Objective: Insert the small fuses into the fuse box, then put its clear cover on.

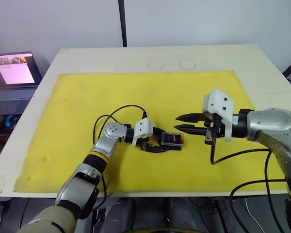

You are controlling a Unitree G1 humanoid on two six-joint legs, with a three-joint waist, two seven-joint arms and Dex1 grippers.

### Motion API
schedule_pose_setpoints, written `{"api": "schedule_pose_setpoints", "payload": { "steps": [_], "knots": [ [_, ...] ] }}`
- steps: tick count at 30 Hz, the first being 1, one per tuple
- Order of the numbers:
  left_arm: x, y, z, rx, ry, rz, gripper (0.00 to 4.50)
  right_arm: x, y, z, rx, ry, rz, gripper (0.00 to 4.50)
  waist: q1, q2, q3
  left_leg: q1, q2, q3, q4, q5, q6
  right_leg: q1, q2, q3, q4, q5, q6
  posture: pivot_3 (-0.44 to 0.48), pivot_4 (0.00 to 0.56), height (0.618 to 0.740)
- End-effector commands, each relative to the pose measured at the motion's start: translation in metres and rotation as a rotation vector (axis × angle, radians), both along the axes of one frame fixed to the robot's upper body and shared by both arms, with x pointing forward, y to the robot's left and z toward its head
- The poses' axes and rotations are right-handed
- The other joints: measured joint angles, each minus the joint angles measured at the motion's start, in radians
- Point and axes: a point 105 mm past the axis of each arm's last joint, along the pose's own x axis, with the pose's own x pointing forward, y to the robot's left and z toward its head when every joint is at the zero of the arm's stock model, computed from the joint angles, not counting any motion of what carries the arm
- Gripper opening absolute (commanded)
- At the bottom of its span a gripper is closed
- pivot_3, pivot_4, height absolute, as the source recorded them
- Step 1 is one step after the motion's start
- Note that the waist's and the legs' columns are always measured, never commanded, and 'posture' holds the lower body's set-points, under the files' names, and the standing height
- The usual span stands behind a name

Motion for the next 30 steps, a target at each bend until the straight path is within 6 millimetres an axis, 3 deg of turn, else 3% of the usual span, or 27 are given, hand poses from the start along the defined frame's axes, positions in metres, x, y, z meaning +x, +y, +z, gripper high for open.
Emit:
{"api": "schedule_pose_setpoints", "payload": {
  "steps": [1, 4, 5, 6, 8, 12, 18, 22, 24, 27, 30],
  "knots": [
    [-0.001, 0.003, -0.008, 0.015, 0.031, 0.014, 2.82, -0.003, 0.007, -0.009, -0.011, 0.000, 0.014, 0.04, 0.000, 0.000, 0.000, 0.000, 0.000, 0.000, 0.000, 0.000, 0.000, 0.000, 0.000, 0.000, 0.000, 0.000, 0.000, 0.000, 0.150, 0.740],
    [-0.001, 0.003, -0.008, 0.016, 0.033, 0.012, 2.82, 0.015, -0.001, -0.068, -0.052, 0.171, -0.136, 0.04, -0.002, -0.002, -0.001, 0.001, 0.000, 0.000, 0.000, 0.000, 0.000, 0.000, 0.000, 0.000, 0.000, 0.000, 0.000, 0.000, 0.150, 0.740],
    [-0.001, 0.003, -0.008, 0.013, 0.040, 0.016, 2.82, 0.015, -0.007, -0.106, -0.090, 0.294, -0.182, 0.04, 0.000, -0.002, -0.001, 0.001, 0.000, 0.000, 0.000, 0.000, 0.000, 0.000, 0.000, 0.000, 0.000, 0.000, 0.000, 0.000, 0.150, 0.740],
    [-0.001, 0.003, -0.009, 0.011, 0.045, 0.019, 2.82, 0.011, -0.012, -0.131, -0.118, 0.374, -0.205, 0.04, -0.002, -0.001, -0.002, 0.001, 0.000, 0.000, 0.000, 0.000, 0.000, 0.000, 0.000, 0.000, 0.000, 0.000, 0.000, 0.000, 0.150, 0.740],
    [-0.002, 0.003, -0.010, 0.014, 0.047, 0.017, 2.82, 0.003, -0.016, -0.151, -0.154, 0.410, -0.182, 0.04, -0.003, 0.004, -0.012, 0.002, 0.000, 0.001, 0.000, -0.001, 0.001, 0.002, 0.000, 0.001, 0.000, 0.000, 0.000, 0.000, 0.150, 0.740],
    [-0.001, 0.004, -0.009, 0.018, 0.048, 0.021, 2.82, 0.005, -0.017, -0.144, -0.131, 0.406, -0.184, 0.04, -0.003, -0.004, -0.023, 0.005, 0.000, 0.001, 0.000, -0.003, 0.004, 0.004, 0.001, 0.001, 0.000, 0.000, 0.000, 0.000, 0.150, 0.740],
    [0.000, 0.005, -0.009, 0.019, 0.045, 0.029, 2.82, 0.002, -0.003, -0.126, -0.077, 0.343, -0.105, 0.04, -0.003, -0.004, -0.024, 0.005, 0.000, 0.000, 0.000, -0.003, 0.005, 0.004, 0.001, 0.001, 0.000, 0.000, 0.000, 0.000, 0.150, 0.740],
    [0.003, 0.005, -0.007, 0.001, 0.054, 0.051, 2.82, 0.006, 0.007, -0.091, 0.050, 0.242, -0.063, 0.04, -0.003, -0.004, -0.023, 0.004, 0.000, 0.000, 0.000, -0.003, 0.005, 0.004, 0.001, 0.001, 0.000, 0.000, 0.000, 0.000, 0.150, 0.740],
    [0.003, 0.005, -0.005, -0.009, 0.055, 0.058, 2.82, 0.011, 0.003, -0.067, 0.098, 0.177, -0.086, 0.04, -0.003, -0.004, -0.023, 0.003, 0.000, 0.000, 0.000, -0.003, 0.005, 0.003, 0.001, 0.001, 0.000, 0.000, 0.000, 0.000, 0.150, 0.740],
    [0.005, 0.008, -0.004, -0.013, 0.058, 0.077, 2.82, 0.015, -0.011, -0.024, 0.142, 0.065, -0.127, 0.04, -0.002, -0.002, -0.021, 0.001, 0.000, 0.000, 0.001, -0.003, 0.005, 0.001, 0.001, 0.001, 0.000, 0.000, 0.000, 0.000, 0.150, 0.740],
    [0.007, 0.009, -0.004, -0.015, 0.053, 0.093, 2.82, 0.009, -0.031, -0.010, 0.095, 0.030, -0.157, 0.04, 0.000, -0.001, -0.020, 0.001, 0.000, 0.000, 0.001, -0.003, 0.005, 0.000, 0.001, 0.001, 0.000, 0.000, 0.000, 0.000, 0.150, 0.740]
  ]
}}
